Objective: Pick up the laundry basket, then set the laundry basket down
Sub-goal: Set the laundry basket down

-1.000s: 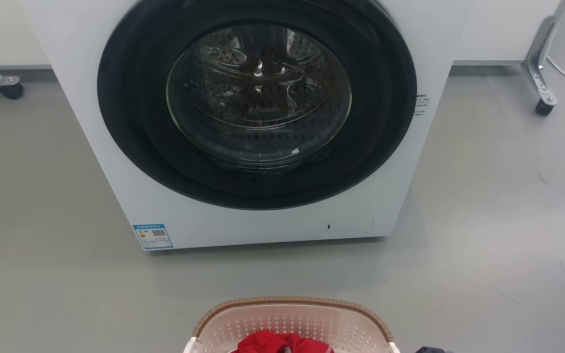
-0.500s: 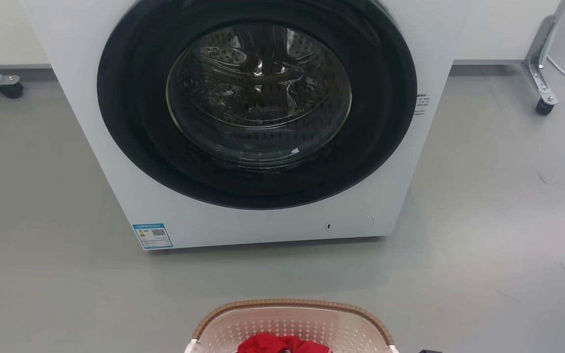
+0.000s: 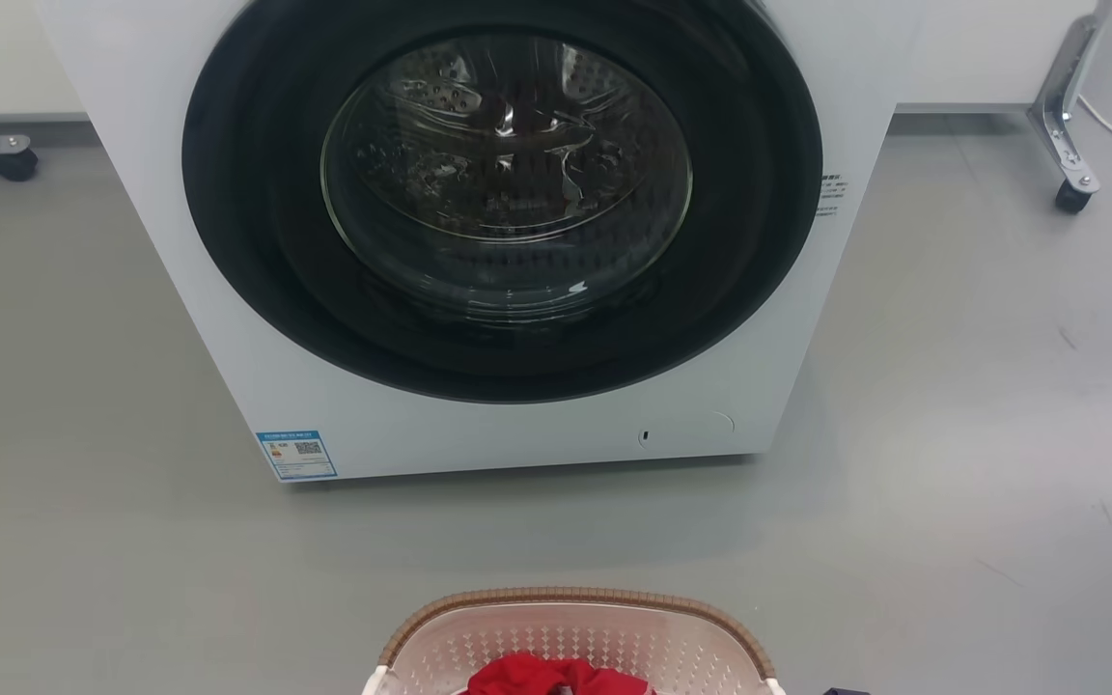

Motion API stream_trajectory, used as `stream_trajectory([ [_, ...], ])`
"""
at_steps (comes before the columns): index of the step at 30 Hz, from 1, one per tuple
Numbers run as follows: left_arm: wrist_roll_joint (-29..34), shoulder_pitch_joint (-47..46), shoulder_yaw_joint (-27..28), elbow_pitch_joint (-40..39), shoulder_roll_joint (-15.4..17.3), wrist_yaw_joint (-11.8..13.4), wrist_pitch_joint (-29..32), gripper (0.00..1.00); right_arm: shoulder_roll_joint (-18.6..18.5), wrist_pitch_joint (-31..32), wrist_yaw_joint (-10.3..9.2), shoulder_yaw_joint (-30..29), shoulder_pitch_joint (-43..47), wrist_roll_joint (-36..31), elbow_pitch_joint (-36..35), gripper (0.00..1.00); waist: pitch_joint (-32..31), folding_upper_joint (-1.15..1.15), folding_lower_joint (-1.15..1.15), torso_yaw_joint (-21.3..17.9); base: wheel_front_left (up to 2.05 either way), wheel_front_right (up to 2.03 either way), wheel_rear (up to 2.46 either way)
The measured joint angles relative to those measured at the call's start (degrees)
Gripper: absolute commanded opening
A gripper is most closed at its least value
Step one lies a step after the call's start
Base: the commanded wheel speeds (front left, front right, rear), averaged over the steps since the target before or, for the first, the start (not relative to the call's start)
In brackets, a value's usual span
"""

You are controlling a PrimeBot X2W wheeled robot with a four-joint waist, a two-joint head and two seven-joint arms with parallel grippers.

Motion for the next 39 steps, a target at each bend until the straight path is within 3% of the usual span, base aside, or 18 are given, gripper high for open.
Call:
stream_trajectory([
  [14,-0.1,-3.9,0.0,0.5,-0.1,0.2,-0.8,0.00,0.0,-1.0,0.00,0.7,-5.0,0.9,0.9,0.00,3.1,0.00,0.00,0.0,0.00,0.00,0.00],
  [24,-0.1,-11.6,0.7,-0.1,0.6,0.4,-2.1,0.00,0.1,-2.6,0.01,0.4,-14.4,0.3,1.7,0.00,7.8,0.00,0.01,0.1,0.00,0.00,0.00],
  [39,0.4,-22.7,1.3,-1.4,0.9,1.0,-3.5,0.00,0.2,-4.9,0.04,-0.6,-27.3,-1.6,4.7,0.00,19.2,0.01,0.02,0.7,0.00,0.00,0.00],
])
